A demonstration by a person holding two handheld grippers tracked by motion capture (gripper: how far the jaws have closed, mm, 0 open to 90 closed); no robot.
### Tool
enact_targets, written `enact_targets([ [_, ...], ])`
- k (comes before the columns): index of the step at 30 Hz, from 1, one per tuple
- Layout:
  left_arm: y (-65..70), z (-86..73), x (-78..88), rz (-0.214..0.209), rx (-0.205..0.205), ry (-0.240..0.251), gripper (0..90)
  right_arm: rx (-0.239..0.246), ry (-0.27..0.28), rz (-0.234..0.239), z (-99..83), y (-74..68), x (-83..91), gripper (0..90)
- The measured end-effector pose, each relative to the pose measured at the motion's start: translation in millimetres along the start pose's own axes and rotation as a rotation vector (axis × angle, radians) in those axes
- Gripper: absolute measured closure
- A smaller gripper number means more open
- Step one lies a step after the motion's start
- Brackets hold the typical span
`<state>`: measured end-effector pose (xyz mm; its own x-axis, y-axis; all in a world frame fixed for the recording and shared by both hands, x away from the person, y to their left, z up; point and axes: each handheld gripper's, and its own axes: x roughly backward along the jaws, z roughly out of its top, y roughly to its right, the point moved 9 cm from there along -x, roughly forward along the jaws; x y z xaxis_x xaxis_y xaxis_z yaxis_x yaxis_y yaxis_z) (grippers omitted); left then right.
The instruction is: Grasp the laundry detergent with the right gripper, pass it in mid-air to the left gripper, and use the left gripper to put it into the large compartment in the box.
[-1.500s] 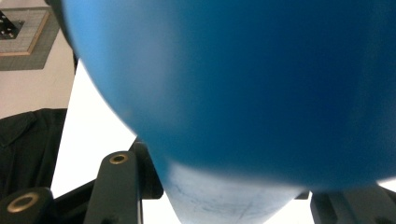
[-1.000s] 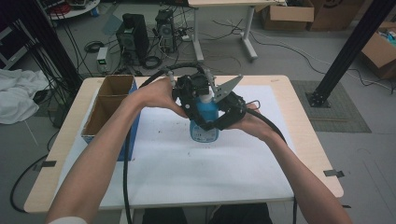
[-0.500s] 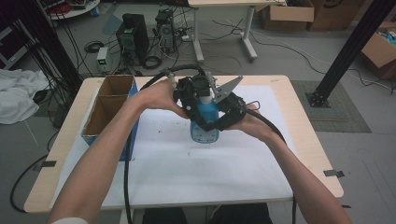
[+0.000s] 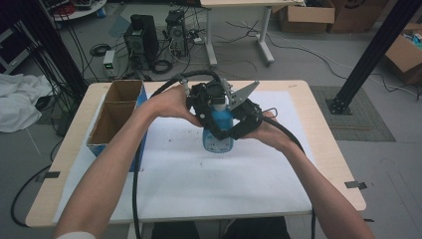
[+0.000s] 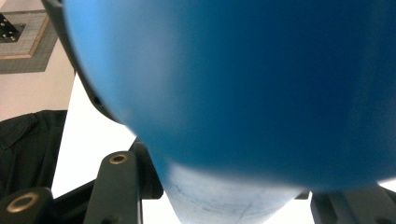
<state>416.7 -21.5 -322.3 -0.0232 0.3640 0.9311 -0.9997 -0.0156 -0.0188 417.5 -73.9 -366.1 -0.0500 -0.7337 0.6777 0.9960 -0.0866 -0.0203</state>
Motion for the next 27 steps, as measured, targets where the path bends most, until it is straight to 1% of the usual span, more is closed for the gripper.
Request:
enact_targets([
  [3, -0.5, 0.2, -0.2, 0.005, -0.009, -0.001, 31.6, -0.001, 0.0, 0.001, 0.1, -0.4, 0.2, 46.3],
  [11, 0.4, 0.5, 0.0, 0.005, -0.008, -0.001, 34.9, -0.001, 0.003, 0.003, 1.2, -2.2, -0.4, 46.3],
  [13, 0.0, 0.5, 0.1, 0.01, -0.015, -0.002, 35.5, 0.001, 0.003, 0.004, 1.2, -2.5, -0.5, 46.3],
  [15, 0.2, 0.5, 0.0, 0.016, -0.008, 0.0, 36.7, 0.001, 0.002, 0.004, 1.2, -2.7, -0.5, 46.3],
  [16, -0.8, 0.6, 0.3, 0.023, -0.015, 0.0, 37.6, 0.0, 0.002, 0.004, 1.2, -2.8, -0.4, 46.3],
  [23, 1.0, 1.2, 0.2, 0.018, -0.014, 0.006, 39.5, 0.011, 0.001, 0.0, 1.2, -3.3, -0.3, 46.3],
  [24, 0.4, 1.4, 0.5, 0.019, -0.024, 0.006, 39.7, 0.013, 0.001, -0.001, 1.4, -3.5, -0.3, 46.3],
  [25, 1.5, 2.0, 0.2, 0.018, -0.017, 0.012, 39.9, 0.015, 0.003, -0.001, 1.5, -3.7, -0.2, 46.3],
  [27, 1.0, 2.2, 0.8, 0.026, -0.028, 0.012, 40.3, 0.018, 0.005, -0.004, 1.7, -3.7, 0.3, 46.2],
])
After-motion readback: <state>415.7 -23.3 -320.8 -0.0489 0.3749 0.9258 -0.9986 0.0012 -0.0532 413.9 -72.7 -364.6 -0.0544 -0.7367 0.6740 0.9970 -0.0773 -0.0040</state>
